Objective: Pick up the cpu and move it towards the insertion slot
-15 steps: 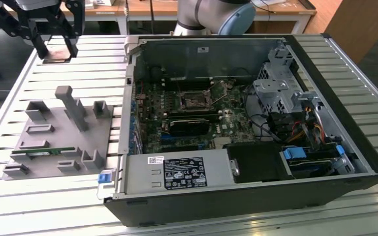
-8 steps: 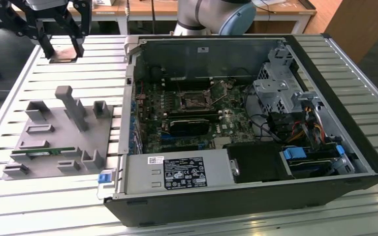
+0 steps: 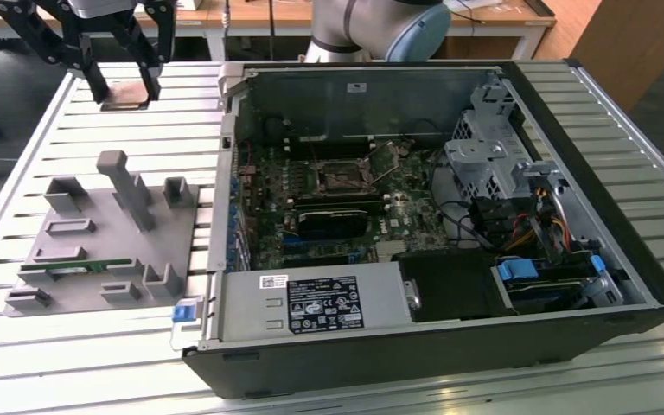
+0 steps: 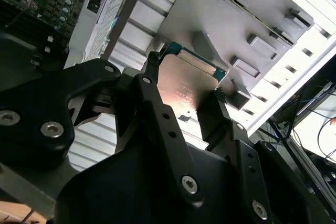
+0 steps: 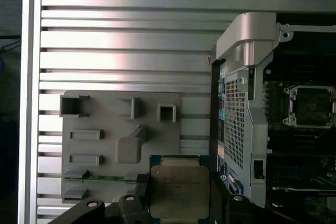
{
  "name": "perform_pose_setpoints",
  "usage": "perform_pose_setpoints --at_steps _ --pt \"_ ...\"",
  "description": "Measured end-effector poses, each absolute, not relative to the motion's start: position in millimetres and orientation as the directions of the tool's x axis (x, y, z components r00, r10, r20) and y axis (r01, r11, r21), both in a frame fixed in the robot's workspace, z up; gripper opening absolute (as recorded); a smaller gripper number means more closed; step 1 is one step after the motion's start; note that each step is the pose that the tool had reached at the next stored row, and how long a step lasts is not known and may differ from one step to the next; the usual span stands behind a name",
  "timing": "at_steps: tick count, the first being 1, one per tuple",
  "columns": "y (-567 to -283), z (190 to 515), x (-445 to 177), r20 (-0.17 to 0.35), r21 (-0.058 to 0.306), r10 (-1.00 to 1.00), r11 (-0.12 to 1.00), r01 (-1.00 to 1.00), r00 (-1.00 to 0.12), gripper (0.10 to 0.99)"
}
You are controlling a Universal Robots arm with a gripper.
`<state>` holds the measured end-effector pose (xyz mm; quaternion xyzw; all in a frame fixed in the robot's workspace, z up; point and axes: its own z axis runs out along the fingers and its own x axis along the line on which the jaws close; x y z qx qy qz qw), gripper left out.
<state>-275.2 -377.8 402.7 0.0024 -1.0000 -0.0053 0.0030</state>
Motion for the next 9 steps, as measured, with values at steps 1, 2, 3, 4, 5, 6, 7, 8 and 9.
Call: perform_pose_setpoints --at_steps 1,2,3,4,5,6,7,8,9 --pt "-377.7 402.7 -273.6 0.006 0.011 -0.005 1.000 -0.005 -1.000 0.541" --pt "-377.7 402.7 -272.1 0.006 0.011 -0.005 1.000 -0.005 -1.000 0.541" --pt "-377.7 402.7 -270.7 0.006 0.011 -0.005 1.000 -0.005 -1.000 0.541" --pt "-377.7 402.7 -269.3 0.006 0.011 -0.005 1.000 -0.005 -1.000 0.541" --pt "-377.7 402.7 -267.8 0.006 0.011 -0.005 1.000 -0.005 -1.000 0.541" --pt "-377.7 402.7 -266.4 0.006 0.011 -0.005 1.000 -0.005 -1.000 0.541" --pt "-377.7 402.7 -264.8 0.006 0.011 -0.005 1.000 -0.005 -1.000 0.541" --pt "-377.6 402.7 -263.7 0.006 0.011 -0.005 1.000 -0.005 -1.000 0.541" --pt "-377.6 402.7 -262.9 0.006 0.012 -0.005 1.000 -0.005 -1.000 0.541"
